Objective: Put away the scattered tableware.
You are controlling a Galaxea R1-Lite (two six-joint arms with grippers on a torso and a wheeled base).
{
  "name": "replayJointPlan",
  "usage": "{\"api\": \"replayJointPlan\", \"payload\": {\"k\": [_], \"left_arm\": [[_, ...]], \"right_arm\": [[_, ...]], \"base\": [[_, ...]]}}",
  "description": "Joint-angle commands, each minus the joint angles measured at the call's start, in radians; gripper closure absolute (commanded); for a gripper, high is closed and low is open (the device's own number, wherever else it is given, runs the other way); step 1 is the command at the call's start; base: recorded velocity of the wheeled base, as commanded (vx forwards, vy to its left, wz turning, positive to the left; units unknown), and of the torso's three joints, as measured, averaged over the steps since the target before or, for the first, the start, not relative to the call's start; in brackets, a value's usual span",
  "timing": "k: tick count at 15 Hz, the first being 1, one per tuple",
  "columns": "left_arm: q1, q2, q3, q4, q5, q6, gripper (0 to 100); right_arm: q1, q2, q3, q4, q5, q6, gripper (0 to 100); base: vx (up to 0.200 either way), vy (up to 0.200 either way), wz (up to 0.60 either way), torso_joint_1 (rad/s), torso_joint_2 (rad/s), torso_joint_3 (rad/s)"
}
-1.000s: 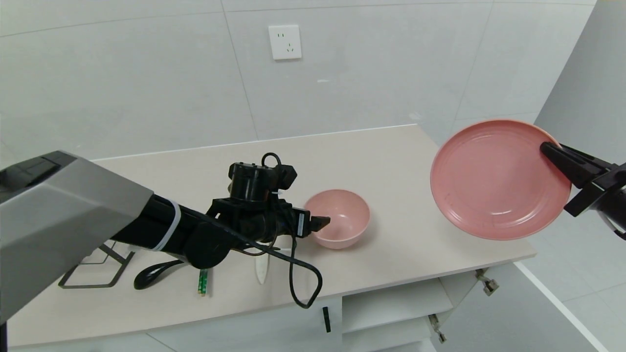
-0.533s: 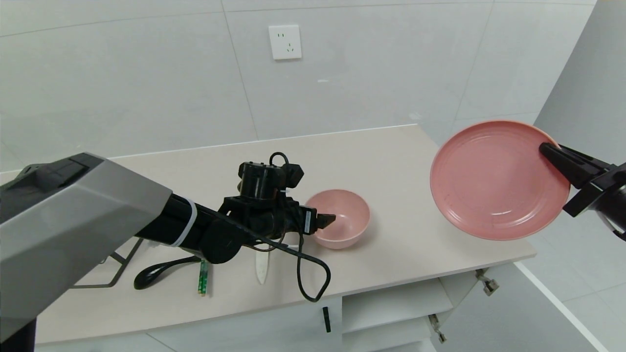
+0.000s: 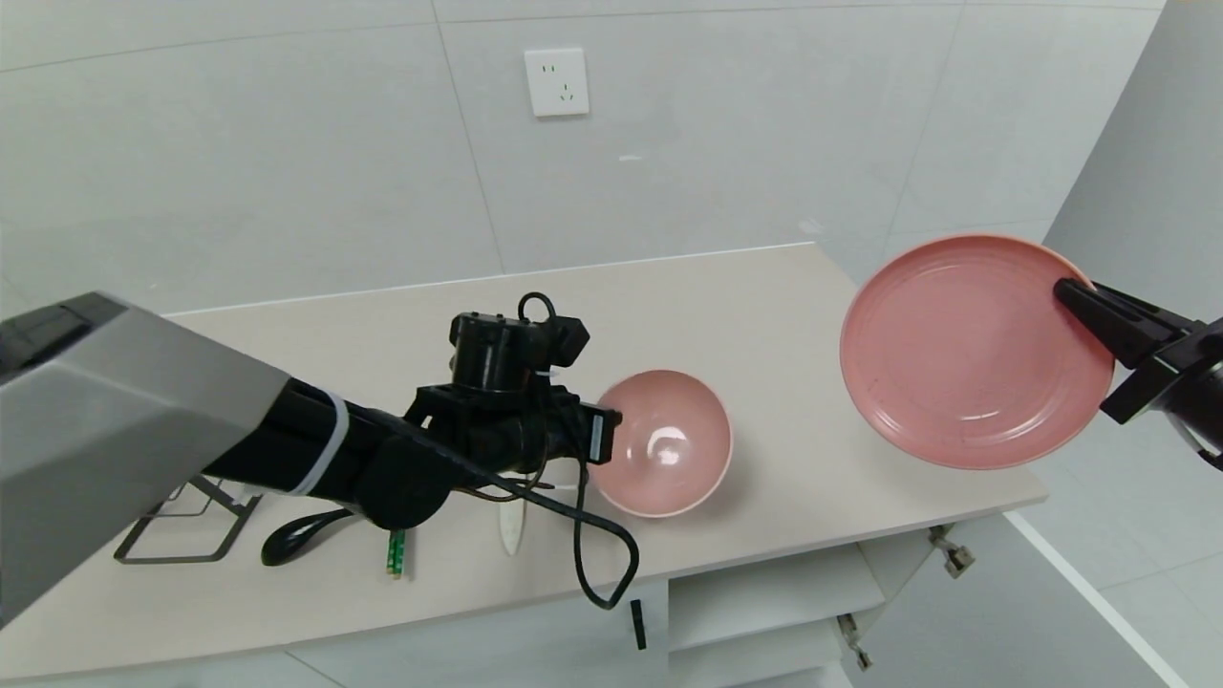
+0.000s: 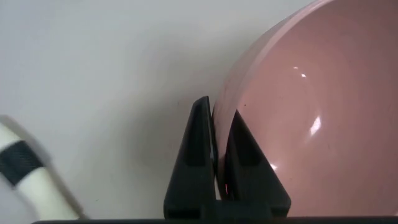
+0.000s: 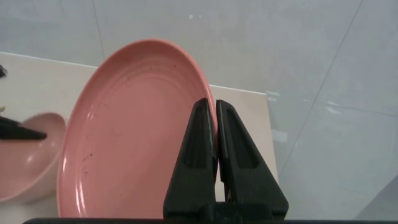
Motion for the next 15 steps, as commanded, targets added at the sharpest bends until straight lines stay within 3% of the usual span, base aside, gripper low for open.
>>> {"api": "replayJointPlan", "payload": {"k": [1,4,8,12,15], "left_arm": [[0.016,-0.123,0.017,-0.044,-0.019,0.000,100],[0.030,-0.206,0.047,-0.129,-0.019,0.002,100],[0.053,-0.387,0.231,-0.225,-0.014,0.013,100],[0.060,-0.511,0.452,-0.526,-0.019,0.020,100],[0.076,-0.657,0.555,-0.526,-0.048,0.054,100]], "right_arm": [[0.001,-0.001,0.000,-0.001,0.001,0.000,100],[0.001,-0.001,0.000,-0.001,0.001,0.000,100],[0.001,-0.009,-0.002,-0.001,0.001,0.000,100],[0.008,-0.072,0.025,-0.001,0.001,0.001,100],[0.011,-0.141,0.061,0.001,0.002,0.003,100]], "base": [[0.000,0.000,0.00,0.000,0.00,0.000],[0.000,0.000,0.00,0.000,0.00,0.000],[0.000,0.000,0.00,0.000,0.00,0.000],[0.000,0.000,0.00,0.000,0.00,0.000],[0.000,0.000,0.00,0.000,0.00,0.000]]}}
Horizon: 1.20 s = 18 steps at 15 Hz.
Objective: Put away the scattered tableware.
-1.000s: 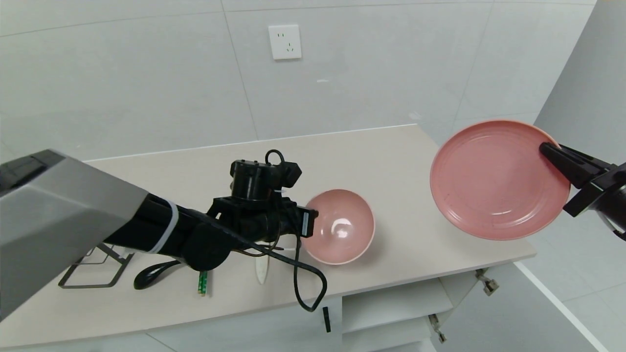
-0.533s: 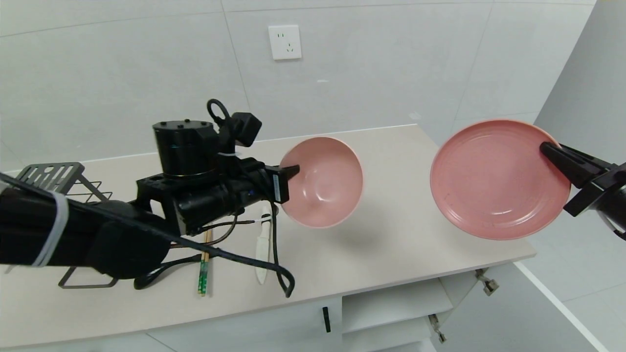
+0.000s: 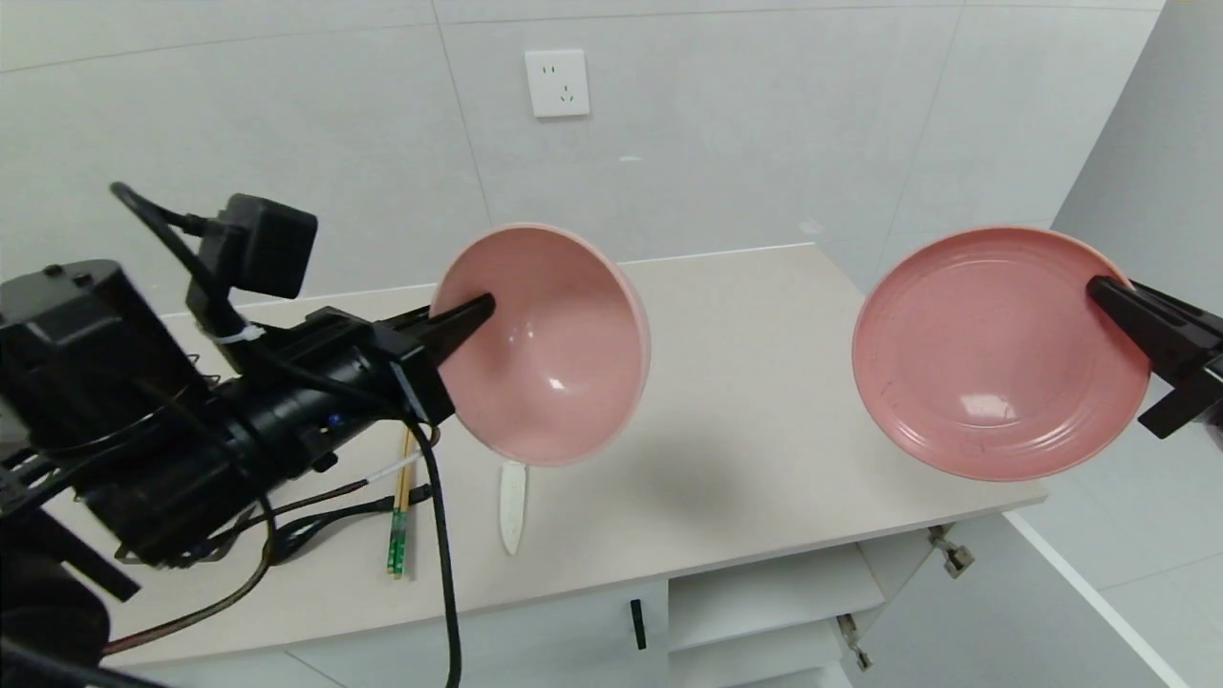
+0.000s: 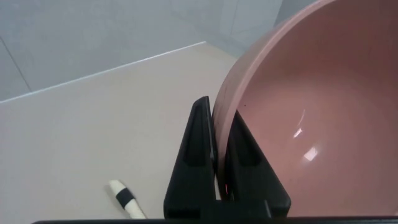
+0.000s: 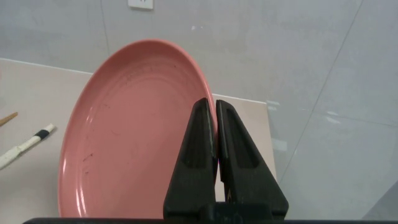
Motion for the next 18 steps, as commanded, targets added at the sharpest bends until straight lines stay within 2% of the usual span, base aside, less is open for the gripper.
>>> {"api": "replayJointPlan", "payload": {"k": [1,3,5,7,11,13,14,15,16,17,18], "left_arm": [[0.007,-0.142,0.085,-0.004,-0.014,0.017,100],[0.032,-0.200,0.135,0.015,-0.020,0.020,100],[0.033,-0.271,0.187,0.045,-0.044,0.018,100],[0.035,-0.338,0.197,0.058,-0.055,0.020,100],[0.035,-0.496,0.228,0.213,-0.093,0.015,100],[0.046,-0.529,0.222,0.218,-0.095,-0.020,100],[0.052,-0.542,0.228,0.219,-0.115,-0.058,100],[0.052,-0.544,0.231,0.221,-0.147,-0.068,100],[0.066,-0.547,0.239,0.223,-0.133,-0.049,100],[0.093,-0.539,0.242,0.238,-0.044,-0.012,100],[0.098,-0.541,0.257,0.264,0.100,0.020,100]], "right_arm": [[0.003,-0.053,0.009,0.001,0.009,0.000,100],[0.003,-0.059,0.009,0.001,0.029,0.000,100],[0.003,-0.068,0.013,0.001,0.033,0.003,100],[0.003,-0.085,0.015,0.002,0.062,0.003,100],[0.006,-0.091,0.016,0.004,0.067,0.003,100],[0.019,-0.091,0.021,0.004,0.095,0.003,100],[0.022,-0.085,0.019,0.004,0.102,0.003,100],[0.023,-0.078,0.018,0.004,0.102,0.006,100],[0.043,-0.068,0.018,0.004,0.102,0.019,100],[0.049,-0.068,0.019,0.004,0.101,0.026,100],[0.054,-0.071,0.021,0.004,0.101,0.034,100]], "base": [[0.000,0.000,0.00,0.000,0.00,0.000],[0.000,0.000,0.00,0.000,0.00,0.000],[0.000,0.000,0.00,0.000,0.00,0.000],[0.000,0.000,0.00,0.000,0.00,0.000],[0.000,0.000,0.00,0.000,0.00,0.000],[0.000,0.000,0.00,0.000,0.00,0.000],[0.000,0.000,0.00,0.000,0.00,0.000],[0.000,0.000,0.00,0.000,0.00,0.000],[0.000,0.000,0.00,0.000,0.00,0.000],[0.000,0.000,0.00,0.000,0.00,0.000],[0.000,0.000,0.00,0.000,0.00,0.000]]}}
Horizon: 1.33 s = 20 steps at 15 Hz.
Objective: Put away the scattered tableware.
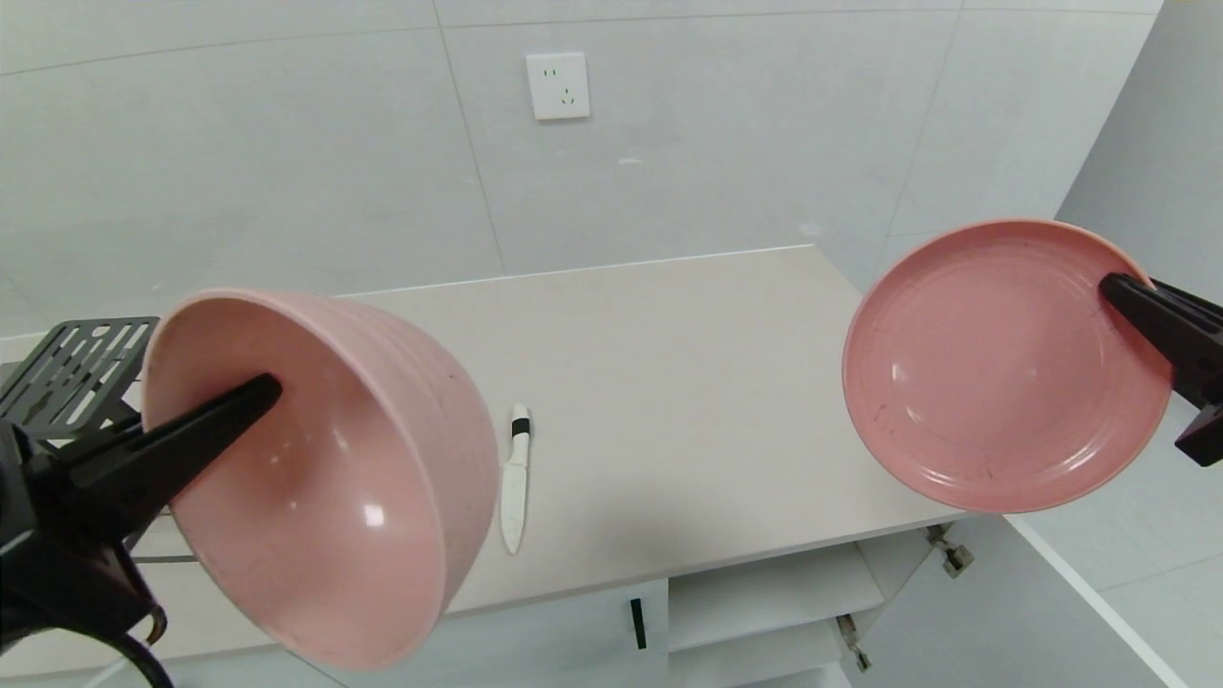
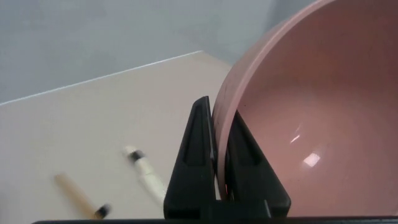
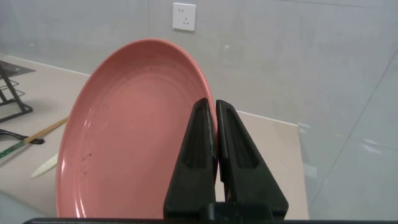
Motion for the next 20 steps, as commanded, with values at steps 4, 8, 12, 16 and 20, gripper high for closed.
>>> {"api": "replayJointPlan", "payload": {"k": [4,8,12,16,20], "left_arm": [[-0.002,0.025,0.004,0.050,0.247,0.038,100],[-0.071,0.216,-0.046,-0.076,0.236,0.042,100],[-0.103,0.375,0.004,-0.407,0.239,0.090,100],[-0.103,0.397,0.014,-0.492,0.242,0.173,100],[-0.103,0.492,0.024,-0.647,0.242,0.202,100]], "right_arm": [[0.007,0.031,0.001,0.000,-0.005,0.008,100],[0.007,0.097,0.002,-0.011,-0.007,0.005,100],[0.011,0.190,0.051,-0.158,-0.007,-0.015,100],[0.034,0.180,0.074,-0.158,-0.008,-0.078,100],[0.055,0.183,0.077,-0.158,-0.008,-0.078,100]], "base": [[0.000,0.000,0.00,0.000,0.00,0.000],[0.000,0.000,0.00,0.000,0.00,0.000],[0.000,0.000,0.00,0.000,0.00,0.000],[0.000,0.000,0.00,0.000,0.00,0.000],[0.000,0.000,0.00,0.000,0.00,0.000]]}}
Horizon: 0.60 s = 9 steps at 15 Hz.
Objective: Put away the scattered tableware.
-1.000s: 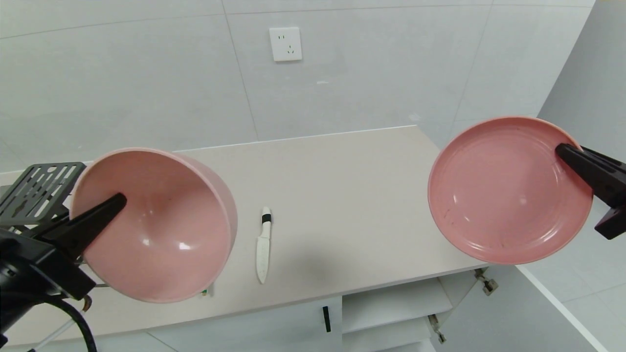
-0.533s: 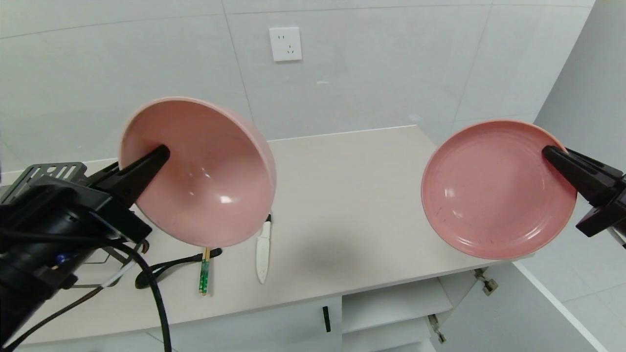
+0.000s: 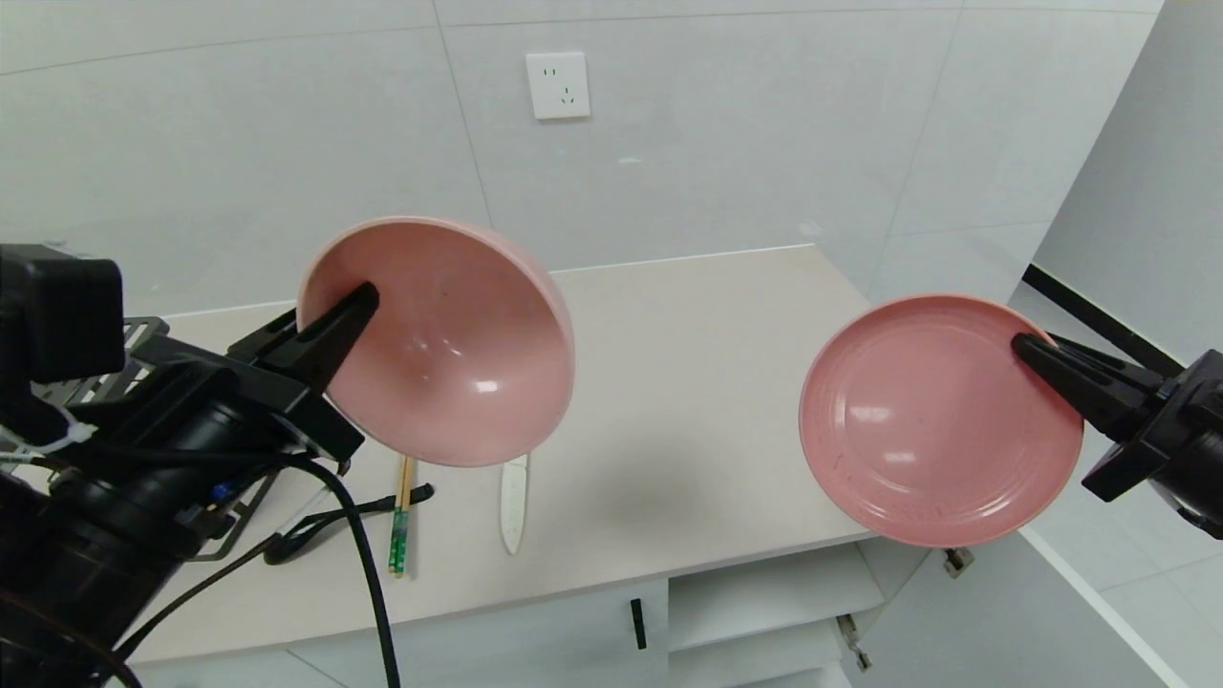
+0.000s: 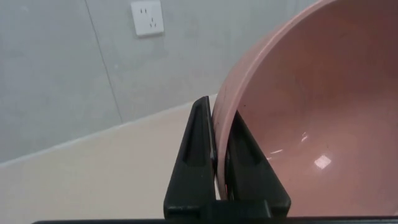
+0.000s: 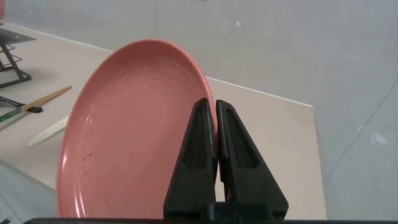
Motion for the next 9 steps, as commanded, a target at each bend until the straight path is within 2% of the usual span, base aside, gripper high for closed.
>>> {"api": "replayJointPlan", "payload": {"k": [1,2,9], "left_arm": [[0.000,0.097,0.023,-0.103,0.003,0.104,100],[0.002,0.134,0.029,-0.138,0.008,0.158,100],[-0.002,0.111,0.075,-0.138,0.009,0.170,100]], "right_arm": [[0.004,-0.001,0.000,-0.001,0.000,0.000,100],[0.004,-0.001,0.003,-0.001,0.000,0.000,100],[0.004,-0.012,0.028,-0.001,0.000,0.000,100]], "base": [[0.000,0.000,0.00,0.000,0.00,0.000],[0.000,0.000,0.00,0.000,0.00,0.000],[0.000,0.000,0.00,0.000,0.00,0.000]]}}
